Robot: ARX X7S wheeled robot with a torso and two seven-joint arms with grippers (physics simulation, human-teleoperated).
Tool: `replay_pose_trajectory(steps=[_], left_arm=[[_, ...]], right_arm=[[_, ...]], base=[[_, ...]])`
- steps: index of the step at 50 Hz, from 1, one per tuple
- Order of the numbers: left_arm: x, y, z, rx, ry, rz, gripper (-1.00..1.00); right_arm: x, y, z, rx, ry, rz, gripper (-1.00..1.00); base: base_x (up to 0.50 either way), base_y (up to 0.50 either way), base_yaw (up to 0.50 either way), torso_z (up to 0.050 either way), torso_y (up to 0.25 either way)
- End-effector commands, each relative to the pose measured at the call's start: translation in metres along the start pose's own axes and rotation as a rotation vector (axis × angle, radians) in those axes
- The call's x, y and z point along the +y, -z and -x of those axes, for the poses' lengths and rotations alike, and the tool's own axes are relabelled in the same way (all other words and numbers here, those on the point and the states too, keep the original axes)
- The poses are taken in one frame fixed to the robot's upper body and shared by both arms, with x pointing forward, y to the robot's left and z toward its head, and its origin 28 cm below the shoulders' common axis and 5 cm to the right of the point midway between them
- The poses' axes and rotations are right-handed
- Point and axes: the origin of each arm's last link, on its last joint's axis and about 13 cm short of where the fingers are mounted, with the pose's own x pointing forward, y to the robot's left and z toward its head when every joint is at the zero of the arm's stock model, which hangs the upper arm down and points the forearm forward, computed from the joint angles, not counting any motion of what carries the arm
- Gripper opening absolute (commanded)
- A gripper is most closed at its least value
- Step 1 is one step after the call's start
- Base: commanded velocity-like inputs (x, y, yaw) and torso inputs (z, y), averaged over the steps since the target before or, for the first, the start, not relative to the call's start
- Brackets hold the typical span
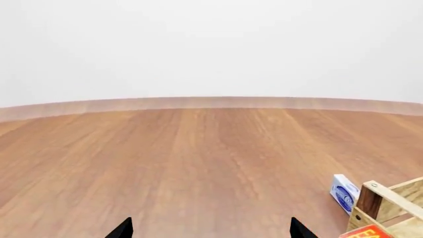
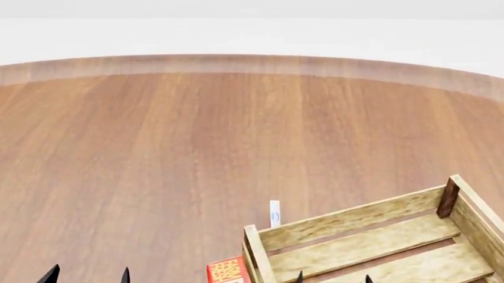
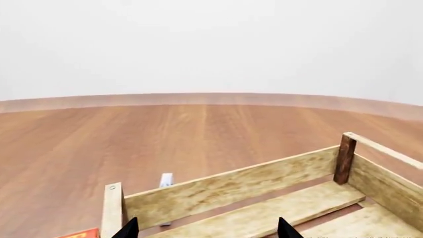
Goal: Pick up the tomato sauce, and put it in the wooden tray.
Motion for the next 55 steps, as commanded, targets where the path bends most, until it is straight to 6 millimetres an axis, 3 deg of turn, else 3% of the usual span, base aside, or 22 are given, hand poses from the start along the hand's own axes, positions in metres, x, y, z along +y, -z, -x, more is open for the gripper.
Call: replay_pose_trajectory(steps=[1,23,36,46,55], left_arm=[[-0.001,0.001,0.000,-0.001,-0.006,-0.007,1.00],[-0.001,0.000,0.000,-0.005,-0.013,-0.004,1.00],[-0.001,0.000,0.001,-0.009,-0.018,-0.007,1.00],[-0.001,0.000,0.001,-0.010,-0.018,-0.005,1.00],[0.000,0.000,0.000,-0.011,-0.019,-0.004,1.00]], right_arm=[[0.002,-0.007,0.009,-0.014,0.025,0.023,1.00],[0.009,-0.023,0.061,-0.077,-0.011,0.070,1.00],[-0.001,-0.021,0.087,-0.076,0.063,0.037,1.00],[0.006,-0.017,0.112,-0.077,0.020,0.069,1.00],[0.009,-0.012,0.123,-0.066,-0.001,0.075,1.00]], base=[[0.00,0.00,0.00,0.000,0.000],[0.00,0.00,0.00,0.000,0.000],[0.00,0.00,0.00,0.000,0.000],[0.00,0.00,0.00,0.000,0.000],[0.00,0.00,0.00,0.000,0.000]])
